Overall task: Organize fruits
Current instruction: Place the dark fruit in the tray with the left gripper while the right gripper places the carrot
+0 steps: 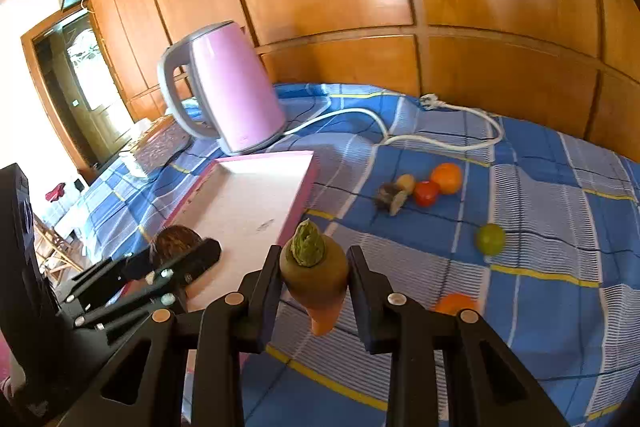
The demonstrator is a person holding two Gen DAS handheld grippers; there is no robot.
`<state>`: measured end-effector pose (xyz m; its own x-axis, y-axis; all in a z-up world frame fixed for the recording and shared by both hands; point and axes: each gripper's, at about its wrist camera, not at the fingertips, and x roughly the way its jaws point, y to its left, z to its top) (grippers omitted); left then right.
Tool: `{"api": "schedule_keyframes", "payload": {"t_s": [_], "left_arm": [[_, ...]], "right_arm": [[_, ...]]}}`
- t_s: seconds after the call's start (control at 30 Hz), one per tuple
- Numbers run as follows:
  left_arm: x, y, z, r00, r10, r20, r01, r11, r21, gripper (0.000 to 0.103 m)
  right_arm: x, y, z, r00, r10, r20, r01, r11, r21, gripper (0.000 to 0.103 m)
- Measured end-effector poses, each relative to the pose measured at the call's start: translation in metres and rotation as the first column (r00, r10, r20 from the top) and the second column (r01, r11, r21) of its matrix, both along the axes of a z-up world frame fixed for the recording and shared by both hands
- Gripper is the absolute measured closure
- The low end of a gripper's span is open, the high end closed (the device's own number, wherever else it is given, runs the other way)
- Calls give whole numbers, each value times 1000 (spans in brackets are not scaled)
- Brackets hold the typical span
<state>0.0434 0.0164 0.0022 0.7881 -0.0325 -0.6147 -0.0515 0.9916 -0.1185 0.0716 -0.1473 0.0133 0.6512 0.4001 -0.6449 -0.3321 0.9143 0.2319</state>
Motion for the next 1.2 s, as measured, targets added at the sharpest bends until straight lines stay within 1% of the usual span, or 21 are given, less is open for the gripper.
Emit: {"api": "schedule_keyframes", "payload": {"t_s": [0.23, 0.4, 0.63, 0.73, 0.83, 0.93, 1.07, 1.13, 1.17, 1.2], "left_arm": [[0, 36, 2, 997, 75, 9, -75, 997, -5, 63], [4, 50, -1, 995, 100, -8, -100, 995, 0, 63], [12, 59, -9, 993, 118, -29, -118, 993, 1, 62], [12, 62, -10, 991, 130, -32, -131, 991, -5, 62], [12, 73, -12, 985, 167, -32, -168, 986, -15, 62], [14, 84, -13, 981, 189, -41, -190, 981, -35, 62], [17, 89, -14, 982, 185, -47, -187, 981, -54, 62], [19, 87, -14, 984, 170, -49, -173, 982, -69, 60], [21, 86, -14, 982, 180, -48, -183, 981, -59, 58], [22, 87, -14, 980, 194, -46, -196, 979, -51, 52]], "right_arm": [[-1, 27, 1, 997, 73, -31, -73, 997, 3, 71], [3, 46, -1, 989, 128, -72, -128, 992, 11, 71], [26, 73, -5, 984, 147, -102, -152, 987, -49, 71], [32, 82, -2, 980, 170, -106, -175, 984, -40, 71], [32, 85, 5, 981, 171, -89, -175, 984, -42, 72], [31, 85, 5, 977, 184, -112, -187, 982, -23, 72], [33, 96, -2, 971, 200, -135, -206, 978, -36, 72], [38, 105, -5, 965, 219, -145, -228, 972, -49, 72], [40, 108, -6, 966, 219, -140, -228, 972, -53, 71], [45, 111, -5, 971, 201, -131, -211, 975, -69, 71]]}}
